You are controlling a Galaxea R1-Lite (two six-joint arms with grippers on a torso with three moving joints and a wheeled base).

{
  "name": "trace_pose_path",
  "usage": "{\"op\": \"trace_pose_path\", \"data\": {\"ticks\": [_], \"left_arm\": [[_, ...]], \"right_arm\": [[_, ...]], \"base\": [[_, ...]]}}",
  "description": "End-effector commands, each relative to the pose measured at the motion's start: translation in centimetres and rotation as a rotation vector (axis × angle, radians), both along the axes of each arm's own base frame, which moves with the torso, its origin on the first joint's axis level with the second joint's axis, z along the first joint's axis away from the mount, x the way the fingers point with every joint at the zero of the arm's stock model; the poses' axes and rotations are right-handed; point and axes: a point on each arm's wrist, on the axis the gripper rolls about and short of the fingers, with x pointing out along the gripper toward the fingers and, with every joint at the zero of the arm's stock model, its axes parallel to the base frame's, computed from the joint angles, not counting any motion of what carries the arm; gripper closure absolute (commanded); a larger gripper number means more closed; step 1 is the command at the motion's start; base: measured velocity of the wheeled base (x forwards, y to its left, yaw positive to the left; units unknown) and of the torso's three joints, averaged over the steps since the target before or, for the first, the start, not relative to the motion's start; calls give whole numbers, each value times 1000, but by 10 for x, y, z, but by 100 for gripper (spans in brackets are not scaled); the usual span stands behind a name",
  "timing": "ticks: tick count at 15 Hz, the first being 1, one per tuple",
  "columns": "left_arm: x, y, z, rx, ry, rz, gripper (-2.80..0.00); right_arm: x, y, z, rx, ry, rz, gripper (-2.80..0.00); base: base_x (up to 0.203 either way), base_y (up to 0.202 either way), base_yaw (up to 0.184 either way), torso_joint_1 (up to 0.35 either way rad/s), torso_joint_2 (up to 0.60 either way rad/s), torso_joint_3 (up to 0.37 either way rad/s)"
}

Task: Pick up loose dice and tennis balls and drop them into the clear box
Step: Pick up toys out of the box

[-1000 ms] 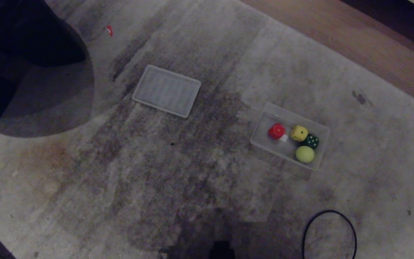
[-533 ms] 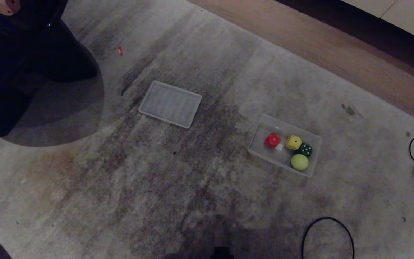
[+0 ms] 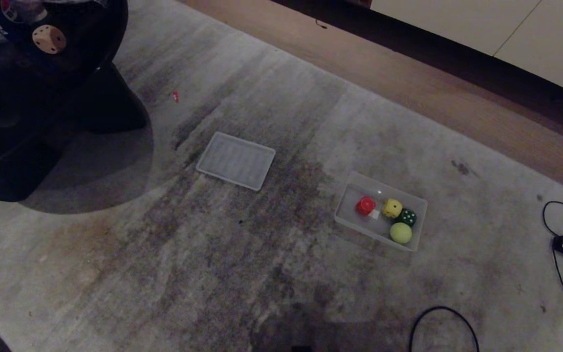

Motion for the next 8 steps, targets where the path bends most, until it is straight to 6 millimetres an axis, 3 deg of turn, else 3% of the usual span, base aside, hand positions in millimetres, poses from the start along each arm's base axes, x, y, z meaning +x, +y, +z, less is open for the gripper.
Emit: {"op": "trace_pose_path", "data": {"ticks": [1,8], "left_arm": [[0,0,0,-1,3,1,0],[0,0,0,-1,3,1,0]], "right_arm": [[0,0,0,0,2,1,0],[0,0,0,0,3,1,0]], "base": [[0,0,0,0,0,206],[0,0,0,2,3,200]]}}
